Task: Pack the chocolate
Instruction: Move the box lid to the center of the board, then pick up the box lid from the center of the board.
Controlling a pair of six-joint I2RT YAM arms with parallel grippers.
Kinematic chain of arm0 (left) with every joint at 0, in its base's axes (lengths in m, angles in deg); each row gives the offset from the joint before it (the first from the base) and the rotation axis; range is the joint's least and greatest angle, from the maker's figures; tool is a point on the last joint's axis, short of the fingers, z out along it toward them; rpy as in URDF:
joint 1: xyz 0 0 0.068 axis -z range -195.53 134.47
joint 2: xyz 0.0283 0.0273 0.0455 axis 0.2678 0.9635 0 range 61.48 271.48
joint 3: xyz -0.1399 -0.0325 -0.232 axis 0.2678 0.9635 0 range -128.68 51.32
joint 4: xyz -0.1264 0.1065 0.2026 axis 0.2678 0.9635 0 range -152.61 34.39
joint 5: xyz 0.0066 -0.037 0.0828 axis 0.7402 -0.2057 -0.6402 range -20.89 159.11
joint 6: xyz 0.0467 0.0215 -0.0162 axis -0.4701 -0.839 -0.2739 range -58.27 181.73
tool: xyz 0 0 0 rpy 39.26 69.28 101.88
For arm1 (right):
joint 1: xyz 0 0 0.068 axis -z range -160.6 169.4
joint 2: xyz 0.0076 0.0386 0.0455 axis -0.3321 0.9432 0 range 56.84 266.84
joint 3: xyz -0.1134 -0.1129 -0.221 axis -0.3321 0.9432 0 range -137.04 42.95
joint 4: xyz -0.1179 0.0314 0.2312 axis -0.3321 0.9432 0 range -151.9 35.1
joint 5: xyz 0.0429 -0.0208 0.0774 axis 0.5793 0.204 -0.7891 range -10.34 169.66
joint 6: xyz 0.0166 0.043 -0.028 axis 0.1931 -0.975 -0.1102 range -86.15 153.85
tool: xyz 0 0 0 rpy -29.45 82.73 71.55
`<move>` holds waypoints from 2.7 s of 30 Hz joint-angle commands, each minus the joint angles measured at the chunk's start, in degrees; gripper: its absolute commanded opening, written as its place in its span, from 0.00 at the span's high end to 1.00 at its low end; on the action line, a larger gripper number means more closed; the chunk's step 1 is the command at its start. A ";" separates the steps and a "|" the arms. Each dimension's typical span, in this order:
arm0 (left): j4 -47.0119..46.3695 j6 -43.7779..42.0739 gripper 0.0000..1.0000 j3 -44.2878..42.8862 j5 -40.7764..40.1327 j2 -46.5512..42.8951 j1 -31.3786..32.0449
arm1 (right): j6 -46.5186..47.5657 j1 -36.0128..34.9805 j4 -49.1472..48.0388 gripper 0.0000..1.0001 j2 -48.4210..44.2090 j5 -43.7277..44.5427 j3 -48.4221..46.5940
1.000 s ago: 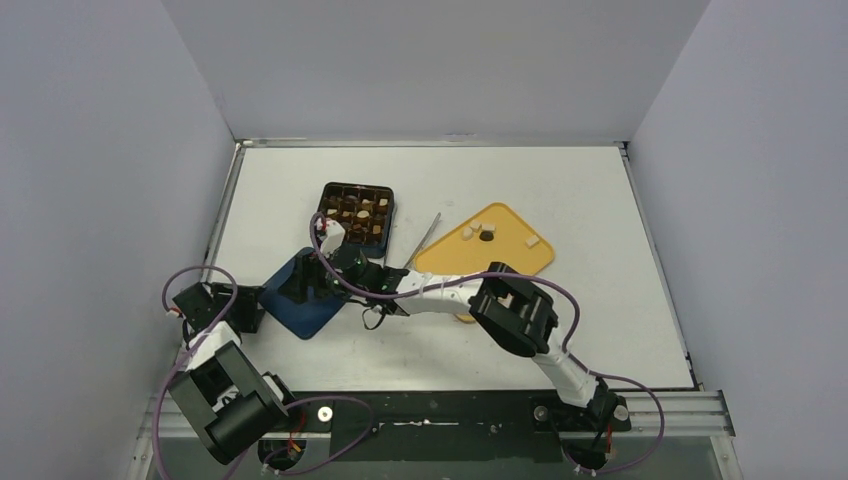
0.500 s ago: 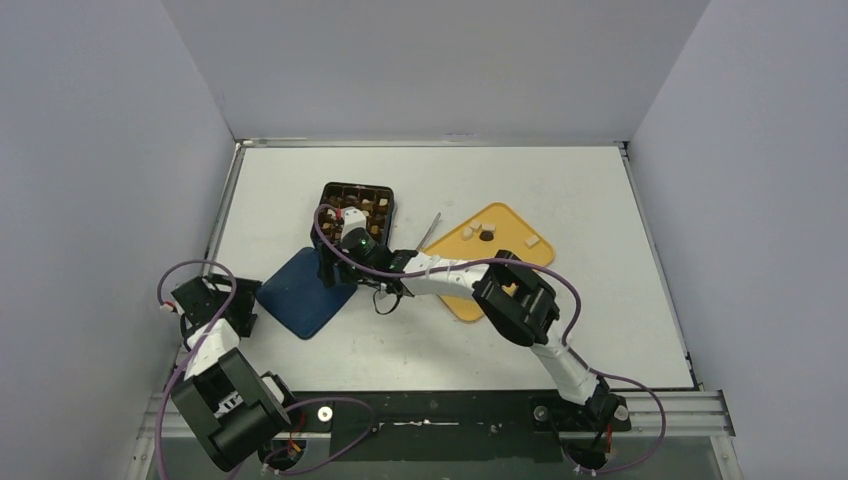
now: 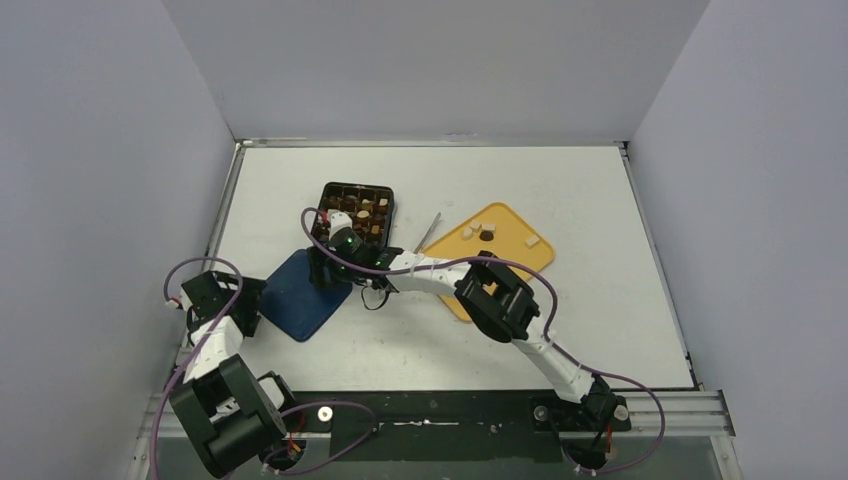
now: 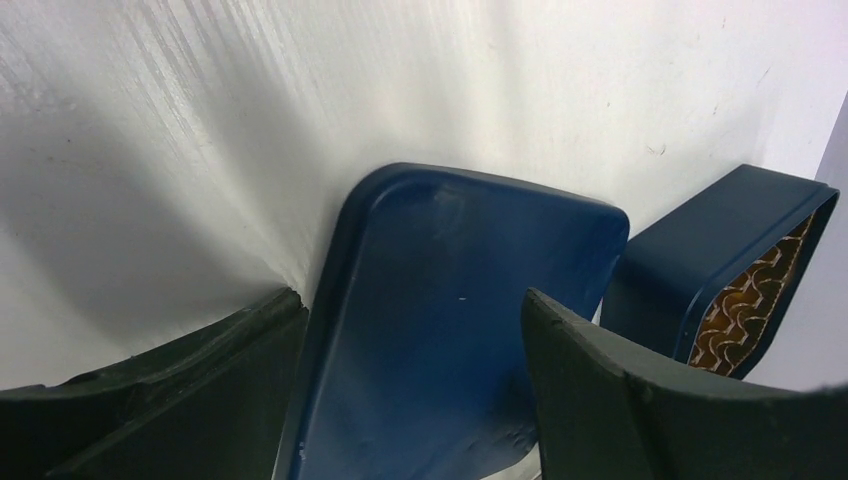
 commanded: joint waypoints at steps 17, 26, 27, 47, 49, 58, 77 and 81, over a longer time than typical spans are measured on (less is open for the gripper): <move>5.34 1.63 0.23 1.02 -0.28 -0.97 0.54 | -13.46 -1.11 -17.36 0.29 -6.68 -19.51 3.89; 5.78 1.42 0.23 1.40 -0.58 -0.59 0.58 | -17.65 -1.53 -25.46 0.30 -10.80 -20.31 10.23; 5.82 1.54 0.22 1.49 -0.38 -0.64 0.59 | -17.83 -1.56 -25.93 0.30 -11.10 -20.19 10.68; 4.33 0.79 0.43 2.69 0.88 -3.82 0.68 | -3.86 -0.28 -3.61 0.32 -12.08 1.80 9.42; 3.53 0.85 0.48 3.17 1.50 -3.85 0.76 | -3.66 0.17 -1.88 0.32 -9.82 1.81 7.76; 3.55 0.72 0.54 3.20 0.78 -2.01 0.87 | -2.06 1.21 8.38 0.39 0.91 -0.38 -4.17; 4.21 2.30 0.59 4.67 3.86 -2.12 0.85 | -14.99 -1.03 -16.17 0.54 -3.91 -24.84 2.04; 4.88 2.67 0.59 4.39 4.70 -2.95 0.85 | -18.22 -1.29 -23.37 0.54 -7.55 -26.77 5.82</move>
